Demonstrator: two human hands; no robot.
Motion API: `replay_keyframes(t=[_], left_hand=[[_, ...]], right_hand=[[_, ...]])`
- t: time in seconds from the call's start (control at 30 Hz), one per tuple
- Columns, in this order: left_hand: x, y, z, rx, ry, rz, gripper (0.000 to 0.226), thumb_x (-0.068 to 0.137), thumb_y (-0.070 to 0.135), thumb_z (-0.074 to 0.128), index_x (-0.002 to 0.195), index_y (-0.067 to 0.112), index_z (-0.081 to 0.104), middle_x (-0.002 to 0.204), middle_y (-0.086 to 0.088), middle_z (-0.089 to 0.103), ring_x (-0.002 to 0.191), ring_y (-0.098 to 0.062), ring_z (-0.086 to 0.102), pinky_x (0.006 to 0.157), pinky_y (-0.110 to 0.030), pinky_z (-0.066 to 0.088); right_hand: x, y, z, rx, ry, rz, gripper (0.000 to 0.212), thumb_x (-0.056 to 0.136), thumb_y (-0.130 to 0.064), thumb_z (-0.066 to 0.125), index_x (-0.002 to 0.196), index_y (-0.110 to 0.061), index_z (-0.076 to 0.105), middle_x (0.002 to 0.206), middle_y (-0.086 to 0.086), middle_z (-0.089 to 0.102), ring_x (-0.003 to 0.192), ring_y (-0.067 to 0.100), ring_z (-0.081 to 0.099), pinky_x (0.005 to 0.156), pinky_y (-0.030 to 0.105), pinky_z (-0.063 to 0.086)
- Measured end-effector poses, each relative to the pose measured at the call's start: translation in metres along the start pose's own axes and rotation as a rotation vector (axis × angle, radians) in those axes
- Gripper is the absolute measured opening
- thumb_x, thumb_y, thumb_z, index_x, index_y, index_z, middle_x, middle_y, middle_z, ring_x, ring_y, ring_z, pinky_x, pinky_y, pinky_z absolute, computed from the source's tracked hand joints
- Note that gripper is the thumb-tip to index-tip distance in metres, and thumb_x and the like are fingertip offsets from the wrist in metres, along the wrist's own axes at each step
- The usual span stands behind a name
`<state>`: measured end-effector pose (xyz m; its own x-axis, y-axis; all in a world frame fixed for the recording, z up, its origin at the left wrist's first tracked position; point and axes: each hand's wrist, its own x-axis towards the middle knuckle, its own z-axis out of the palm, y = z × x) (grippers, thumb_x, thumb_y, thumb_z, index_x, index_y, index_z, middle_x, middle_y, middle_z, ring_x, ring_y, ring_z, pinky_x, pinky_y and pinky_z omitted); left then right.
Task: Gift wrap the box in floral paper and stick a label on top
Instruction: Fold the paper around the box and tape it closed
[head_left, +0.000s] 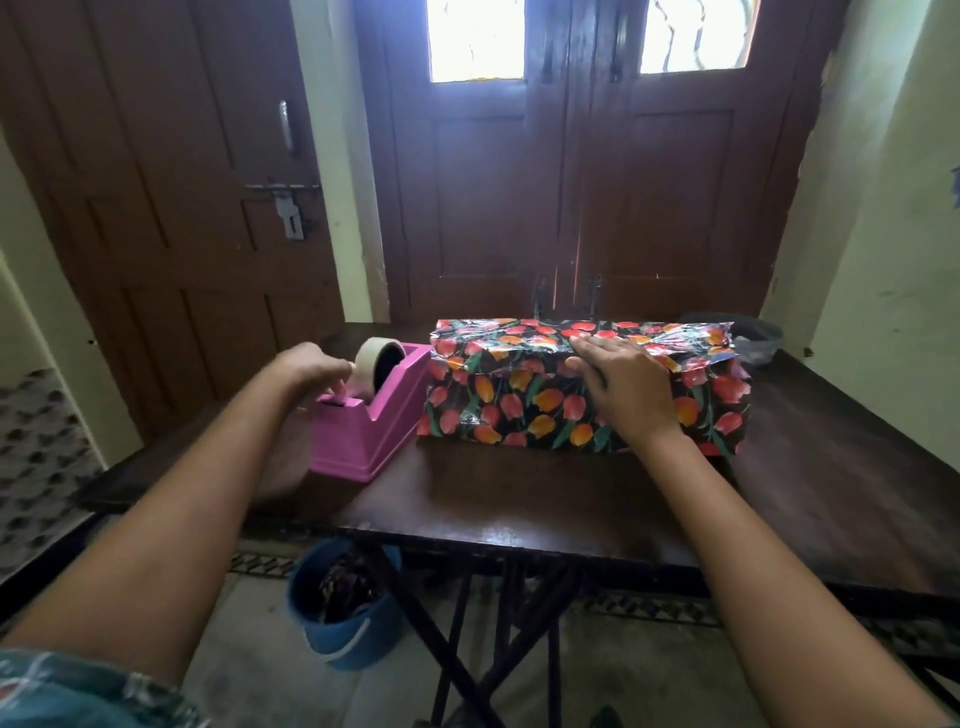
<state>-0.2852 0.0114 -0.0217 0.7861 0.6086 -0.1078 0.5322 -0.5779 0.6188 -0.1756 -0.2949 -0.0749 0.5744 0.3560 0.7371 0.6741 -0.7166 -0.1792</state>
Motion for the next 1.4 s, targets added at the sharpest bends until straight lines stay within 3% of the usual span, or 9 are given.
replay_keyframes(t=[0.17,0.47,0.6,0.7,0.87,1.03,1.13,1.23,1.4], left_hand=[[-0.013,0.005,-0.003,-0.072,-0.122,-0.09,0.02,0.093,0.019,0.053,0.1,0.0,0.058,0.097,-0.013,0.057,0.071,-0.021,0.049,0.073,-0.037,0.04],[-0.029,0.002,-0.008,-0.287,-0.149,-0.147,0.01,0.089,0.007,0.058,0.08,0.006,0.057,0.102,-0.01,0.055,0.098,-0.023,0.05,0.086,-0.042,0.042],[-0.03,0.006,-0.007,-0.451,-0.139,-0.148,0.021,0.093,0.015,0.048,0.073,0.016,0.054,0.08,0.0,0.052,0.078,-0.017,0.047,0.082,-0.043,0.035],[-0.031,0.011,-0.005,-0.64,-0.116,-0.139,0.023,0.091,0.017,0.046,0.069,0.018,0.052,0.069,0.003,0.046,0.065,-0.012,0.04,0.072,-0.031,0.034],[-0.029,-0.003,0.005,-0.9,0.028,-0.041,0.023,0.087,0.015,0.051,0.063,0.016,0.052,0.037,0.01,0.054,0.045,-0.005,0.054,0.065,-0.024,0.037],[-0.047,-0.009,-0.003,-0.601,0.043,0.035,0.018,0.088,0.019,0.061,0.073,0.009,0.06,0.074,-0.006,0.059,0.064,-0.014,0.05,0.049,-0.022,0.042],[-0.054,-0.016,-0.021,-0.487,-0.114,0.007,0.018,0.089,0.028,0.059,0.086,0.012,0.066,0.076,-0.003,0.058,0.068,-0.016,0.051,0.056,-0.025,0.041],[-0.057,-0.024,-0.028,-0.544,-0.281,-0.074,0.024,0.089,0.034,0.054,0.101,0.016,0.066,0.093,-0.002,0.059,0.092,-0.02,0.053,0.076,-0.044,0.048],[-0.063,-0.021,-0.014,-0.73,-0.265,-0.138,0.03,0.089,0.03,0.055,0.114,0.013,0.058,0.101,-0.006,0.057,0.104,-0.026,0.051,0.074,-0.06,0.046]], right_hand=[[0.0,0.0,-0.003,0.019,-0.058,0.013,0.035,0.092,-0.022,0.055,0.125,-0.011,0.059,0.125,0.008,0.062,0.119,0.024,0.056,0.101,0.039,0.044],[-0.001,-0.002,-0.002,0.014,-0.028,0.015,0.034,0.089,-0.016,0.06,0.123,-0.009,0.06,0.123,0.01,0.062,0.117,0.026,0.057,0.099,0.04,0.044],[-0.002,-0.003,-0.001,0.005,-0.022,0.016,0.034,0.089,-0.015,0.06,0.123,-0.008,0.061,0.123,0.011,0.062,0.117,0.026,0.057,0.099,0.04,0.043],[-0.003,-0.003,0.0,-0.005,-0.008,0.021,0.034,0.089,-0.016,0.061,0.122,-0.008,0.061,0.121,0.012,0.063,0.115,0.027,0.058,0.099,0.041,0.043],[-0.002,-0.003,0.004,-0.014,0.021,0.033,0.033,0.088,-0.015,0.062,0.12,-0.007,0.063,0.118,0.013,0.065,0.112,0.029,0.06,0.098,0.043,0.045],[-0.002,-0.007,0.005,-0.008,0.018,0.042,0.033,0.088,-0.015,0.061,0.12,-0.006,0.062,0.119,0.014,0.064,0.113,0.029,0.059,0.099,0.043,0.044],[-0.002,-0.007,0.004,-0.016,0.008,0.039,0.033,0.089,-0.016,0.061,0.121,-0.006,0.062,0.12,0.013,0.064,0.114,0.029,0.059,0.099,0.042,0.044],[-0.001,-0.008,0.003,-0.019,-0.005,0.047,0.033,0.09,-0.017,0.059,0.122,-0.007,0.061,0.121,0.013,0.063,0.115,0.029,0.058,0.099,0.042,0.043],[-0.001,-0.008,0.003,-0.025,-0.021,0.059,0.034,0.09,-0.017,0.059,0.123,-0.007,0.06,0.122,0.013,0.062,0.116,0.029,0.058,0.098,0.045,0.046]])
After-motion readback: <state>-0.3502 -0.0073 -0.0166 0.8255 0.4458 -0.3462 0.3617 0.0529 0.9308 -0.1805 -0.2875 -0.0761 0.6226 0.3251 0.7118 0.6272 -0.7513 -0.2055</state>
